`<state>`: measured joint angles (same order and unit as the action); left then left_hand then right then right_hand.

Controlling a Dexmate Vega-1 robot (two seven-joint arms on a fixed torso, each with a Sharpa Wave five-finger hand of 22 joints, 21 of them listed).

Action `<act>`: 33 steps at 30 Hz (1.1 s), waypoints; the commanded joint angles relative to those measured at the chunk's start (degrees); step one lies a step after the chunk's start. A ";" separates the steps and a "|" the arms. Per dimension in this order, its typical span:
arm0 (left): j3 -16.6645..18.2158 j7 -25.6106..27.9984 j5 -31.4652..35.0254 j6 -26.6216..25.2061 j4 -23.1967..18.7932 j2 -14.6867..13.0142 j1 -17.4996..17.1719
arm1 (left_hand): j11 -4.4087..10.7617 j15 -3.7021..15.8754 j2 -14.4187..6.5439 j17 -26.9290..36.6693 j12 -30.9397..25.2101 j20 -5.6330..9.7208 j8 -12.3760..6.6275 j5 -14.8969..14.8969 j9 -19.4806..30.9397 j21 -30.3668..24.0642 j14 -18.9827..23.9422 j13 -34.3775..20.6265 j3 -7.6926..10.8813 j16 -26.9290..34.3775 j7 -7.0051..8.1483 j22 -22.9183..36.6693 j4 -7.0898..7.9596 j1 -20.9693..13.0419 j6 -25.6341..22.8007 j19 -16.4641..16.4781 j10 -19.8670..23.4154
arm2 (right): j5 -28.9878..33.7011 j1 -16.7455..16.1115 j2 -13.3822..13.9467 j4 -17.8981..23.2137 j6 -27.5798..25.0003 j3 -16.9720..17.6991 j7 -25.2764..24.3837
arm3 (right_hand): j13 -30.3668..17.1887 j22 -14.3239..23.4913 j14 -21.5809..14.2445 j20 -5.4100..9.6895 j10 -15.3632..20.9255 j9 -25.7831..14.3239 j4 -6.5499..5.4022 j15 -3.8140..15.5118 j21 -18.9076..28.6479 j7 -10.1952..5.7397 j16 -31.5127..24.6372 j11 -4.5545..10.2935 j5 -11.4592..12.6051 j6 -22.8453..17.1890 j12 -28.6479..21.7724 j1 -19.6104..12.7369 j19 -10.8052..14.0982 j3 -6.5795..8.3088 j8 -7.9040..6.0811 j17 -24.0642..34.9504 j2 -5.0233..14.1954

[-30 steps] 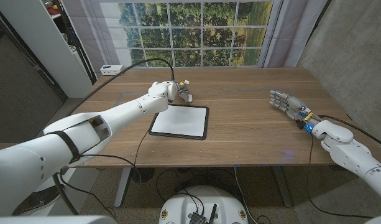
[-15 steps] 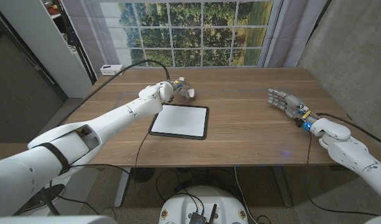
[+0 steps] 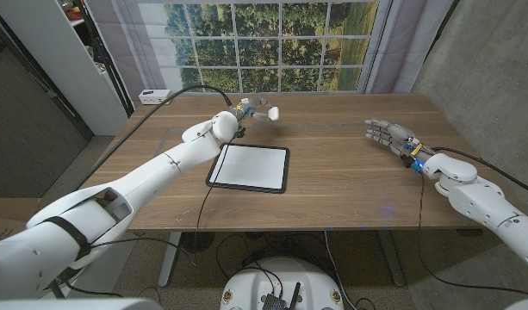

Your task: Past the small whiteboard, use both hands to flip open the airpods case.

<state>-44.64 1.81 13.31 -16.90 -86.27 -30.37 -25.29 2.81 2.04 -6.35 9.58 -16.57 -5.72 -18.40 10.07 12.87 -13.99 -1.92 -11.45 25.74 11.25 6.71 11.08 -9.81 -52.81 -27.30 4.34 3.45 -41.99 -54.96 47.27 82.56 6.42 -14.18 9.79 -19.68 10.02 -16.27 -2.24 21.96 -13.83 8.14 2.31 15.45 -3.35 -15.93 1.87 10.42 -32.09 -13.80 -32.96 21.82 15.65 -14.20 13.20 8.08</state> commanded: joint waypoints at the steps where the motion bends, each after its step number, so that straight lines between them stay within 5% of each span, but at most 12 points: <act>1: 4.55 6.11 -7.94 9.58 1.87 2.54 -3.20 | 0.14 1.32 -0.07 0.22 -0.17 -0.52 -4.52 0.06 1.52 -0.20 0.39 -0.11 -0.26 -0.06 -2.55 0.09 0.25 -0.53 -15.67 0.10 0.51 | 1.91 2.21 2.58 9.48 -11.33 -2.31 -6.40 | -0.17 0.10 -1.68 0.08 1.32 -0.10 0.57 3.63 0.21 0.83 -0.89 -0.11 0.47 -1.82 -0.55 -0.76 1.72 0.12 -0.70 0.23 -0.28; 14: 3.64 8.50 -9.18 15.82 7.28 5.44 -2.18 | -0.04 1.25 -0.15 0.22 0.04 -0.67 -4.68 0.07 1.96 -0.15 0.44 -0.10 -0.54 -0.28 -3.19 0.14 0.25 -1.03 -15.91 0.09 0.53 | 4.26 11.12 2.31 14.67 -23.29 -7.61 -6.90 | -0.04 0.26 -5.11 -0.15 4.09 -0.16 0.80 1.53 0.64 4.27 -2.47 -2.66 0.13 -6.39 -1.22 -0.95 5.30 -0.98 -2.00 0.59 -2.50; 33: 1.59 6.33 -9.37 19.59 12.28 8.01 1.01 | -0.15 1.17 -0.26 0.23 0.29 -0.92 -4.74 0.07 2.61 -0.04 0.54 -0.09 -0.98 -0.48 -3.50 0.17 0.28 -1.74 -15.82 0.00 0.72 | 12.06 24.78 -3.24 11.13 -30.42 -17.20 -2.82 | 0.69 0.34 -3.68 -2.08 0.57 0.57 0.58 -1.45 -0.13 8.06 -1.92 -6.58 -0.04 -1.87 0.89 -0.39 6.01 -2.56 0.86 0.95 -5.09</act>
<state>-42.03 9.41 4.41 0.51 -76.53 -23.87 -25.80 2.54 1.84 -6.05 9.75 -16.44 -6.15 -18.40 9.64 12.87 -13.99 -1.73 -11.46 25.03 10.98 6.71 11.06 -9.58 -54.16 -27.30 4.53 3.71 -34.34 -37.45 46.68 95.38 -19.78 -26.33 4.55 -18.85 10.28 -19.97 -3.90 22.92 -13.30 8.76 1.12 15.45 4.45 -18.03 -4.60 10.42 -34.45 -13.12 -33.24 27.73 13.42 -13.75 14.00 3.40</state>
